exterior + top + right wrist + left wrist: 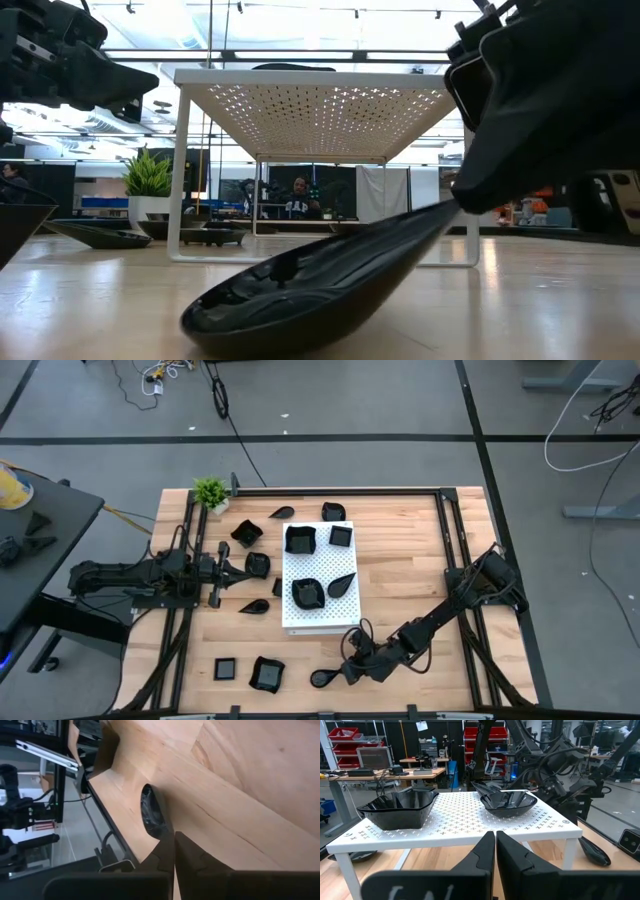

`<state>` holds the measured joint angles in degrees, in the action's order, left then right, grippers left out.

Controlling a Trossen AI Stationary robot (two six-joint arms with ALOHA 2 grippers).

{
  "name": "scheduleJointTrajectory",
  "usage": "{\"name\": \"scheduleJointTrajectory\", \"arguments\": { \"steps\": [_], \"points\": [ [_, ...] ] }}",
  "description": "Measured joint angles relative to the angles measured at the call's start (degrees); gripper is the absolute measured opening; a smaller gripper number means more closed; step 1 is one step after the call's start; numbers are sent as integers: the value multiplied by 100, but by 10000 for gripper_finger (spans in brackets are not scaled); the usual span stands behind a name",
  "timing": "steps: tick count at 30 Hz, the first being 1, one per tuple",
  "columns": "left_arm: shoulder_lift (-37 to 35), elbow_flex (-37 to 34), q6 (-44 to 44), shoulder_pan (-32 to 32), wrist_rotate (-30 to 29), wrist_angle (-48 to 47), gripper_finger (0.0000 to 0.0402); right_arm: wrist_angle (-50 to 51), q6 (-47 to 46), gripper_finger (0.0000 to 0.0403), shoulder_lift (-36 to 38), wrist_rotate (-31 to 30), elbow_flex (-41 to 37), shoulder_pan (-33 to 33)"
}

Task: Pick & Place Mini shaped plates
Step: Stack the black drop shaped plate on top of the other black drop shaped plates on the shelf

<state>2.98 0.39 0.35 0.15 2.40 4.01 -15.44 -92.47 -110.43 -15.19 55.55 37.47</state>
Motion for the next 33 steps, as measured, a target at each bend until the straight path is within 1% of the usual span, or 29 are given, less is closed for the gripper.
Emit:
{"name": "scheduleJointTrajectory", "arguments": {
  "steps": [5, 18, 29, 33],
  "points": [
    [0, 1, -1, 1, -1, 0, 21, -214, -7, 5, 0, -34, 0, 1],
    [1, 1, -1, -1, 1, 0, 21, -218, -29, 5, 28, -36, -2, 1],
    [0, 0, 0, 1, 1, 1, 21, -218, -4, 5, 359, -387, -2, 1],
    [1, 0, 0, 1, 1, 0, 21, -211, 4, 5, 586, -544, -2, -1]
  ]
}}
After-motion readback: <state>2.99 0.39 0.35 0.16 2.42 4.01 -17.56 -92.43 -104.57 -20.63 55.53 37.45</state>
